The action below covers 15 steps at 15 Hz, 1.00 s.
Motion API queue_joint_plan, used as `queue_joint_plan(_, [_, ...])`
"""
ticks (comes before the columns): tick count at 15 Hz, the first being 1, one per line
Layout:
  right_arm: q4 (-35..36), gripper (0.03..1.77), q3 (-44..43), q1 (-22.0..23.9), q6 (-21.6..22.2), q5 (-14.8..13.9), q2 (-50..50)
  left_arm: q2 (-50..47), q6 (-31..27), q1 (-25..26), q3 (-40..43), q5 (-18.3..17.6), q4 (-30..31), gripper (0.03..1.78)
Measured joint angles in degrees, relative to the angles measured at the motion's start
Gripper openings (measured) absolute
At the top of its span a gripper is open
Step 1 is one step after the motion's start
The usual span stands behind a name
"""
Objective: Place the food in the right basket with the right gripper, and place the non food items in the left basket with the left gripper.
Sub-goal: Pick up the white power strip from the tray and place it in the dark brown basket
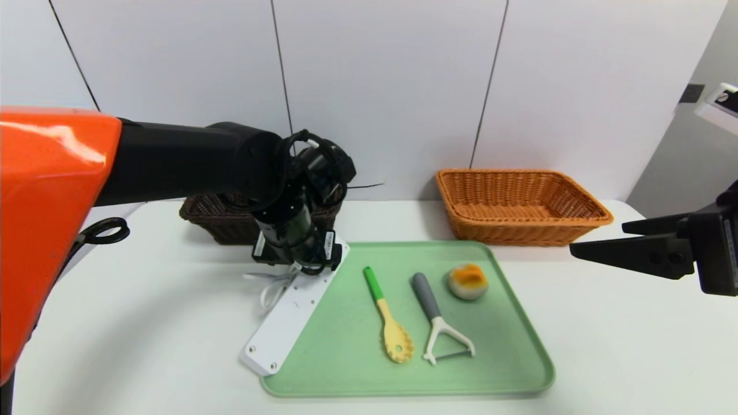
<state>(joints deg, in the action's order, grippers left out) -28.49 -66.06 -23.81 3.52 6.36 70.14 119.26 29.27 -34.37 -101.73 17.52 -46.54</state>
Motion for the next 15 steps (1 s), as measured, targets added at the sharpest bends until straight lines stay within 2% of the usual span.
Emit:
queue_joint_plan(10, [0.5,1.70,0.0,0.3,0.0,0.5,0.2,0.0,-1.3,-0.3,0.5,-0.1,-1.6,1.69])
queue_joint_plan(15, [0.5,1.70,0.0,0.4,-0.1,0.6,0.0,-0.6,-1.3,-3.0,0.2,-0.2,-1.6,1.69])
